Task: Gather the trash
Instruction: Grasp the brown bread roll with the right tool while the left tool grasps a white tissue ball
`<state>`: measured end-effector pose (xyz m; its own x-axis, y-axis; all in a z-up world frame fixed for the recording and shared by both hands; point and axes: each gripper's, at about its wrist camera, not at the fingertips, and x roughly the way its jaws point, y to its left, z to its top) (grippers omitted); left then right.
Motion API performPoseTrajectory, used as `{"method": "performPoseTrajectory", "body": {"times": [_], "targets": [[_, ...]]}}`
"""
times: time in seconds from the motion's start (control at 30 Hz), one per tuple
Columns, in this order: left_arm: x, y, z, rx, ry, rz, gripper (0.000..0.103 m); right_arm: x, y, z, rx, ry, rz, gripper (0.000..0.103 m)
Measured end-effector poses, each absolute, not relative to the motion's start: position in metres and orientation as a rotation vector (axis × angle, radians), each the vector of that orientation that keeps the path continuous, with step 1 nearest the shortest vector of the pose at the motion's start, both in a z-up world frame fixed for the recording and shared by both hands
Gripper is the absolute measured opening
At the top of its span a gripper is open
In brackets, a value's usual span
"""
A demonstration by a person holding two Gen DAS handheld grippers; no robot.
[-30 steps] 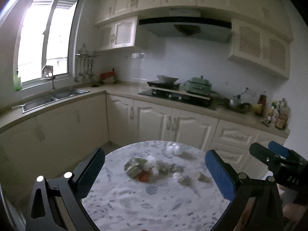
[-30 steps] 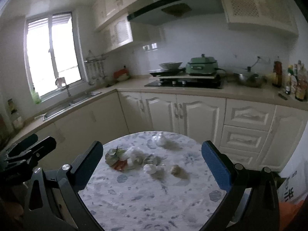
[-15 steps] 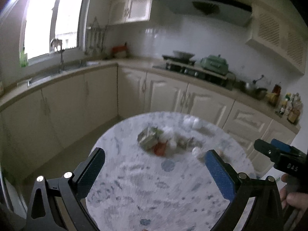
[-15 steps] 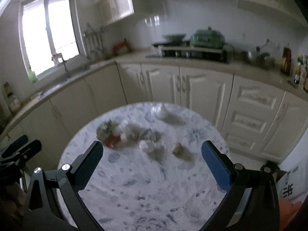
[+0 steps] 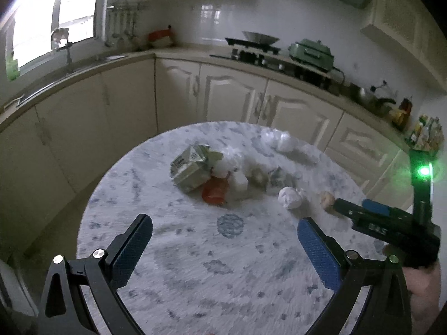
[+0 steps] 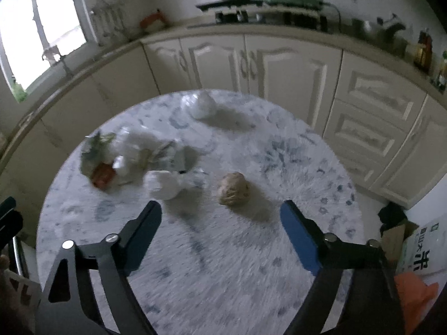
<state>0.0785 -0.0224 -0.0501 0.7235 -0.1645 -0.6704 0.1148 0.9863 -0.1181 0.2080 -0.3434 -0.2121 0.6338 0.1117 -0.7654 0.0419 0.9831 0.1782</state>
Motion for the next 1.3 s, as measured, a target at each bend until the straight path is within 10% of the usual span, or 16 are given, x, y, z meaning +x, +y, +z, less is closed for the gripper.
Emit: {"method": "performPoseTrajectory", "body": {"times": [0.17, 0.4, 0.93, 1.2, 1.3], "targets": [[0.112, -0.036, -0.064, -0.057, 0.779, -0.163, 0.102, 0.232, -0.348, -0.23, 0.178, 0.91, 0.046, 0.075], [0.151, -0.064, -0.082, -0.028, 0.805, -0.189, 0.102, 0.249, -0.344, -0.251, 0.103, 0.939, 0.086, 0.033], [0.216, -0.153, -0.139, 0.049, 0.868, -0.256, 0.099, 0.219, -0.399, -0.24, 0.231, 0.893, 0.067, 0.032], [0.244, -0.165, -0.169, 0.04, 0.915, -0.27, 0.034, 0.21, -0.408, -0.235, 0.252, 0.879, 0.057, 0.032], [0.243, -0.161, -0.17, -0.011, 0.923, -0.306, 0.031, 0.203, -0.409, -0.23, 0.256, 0.868, 0.054, 0.032]]}}
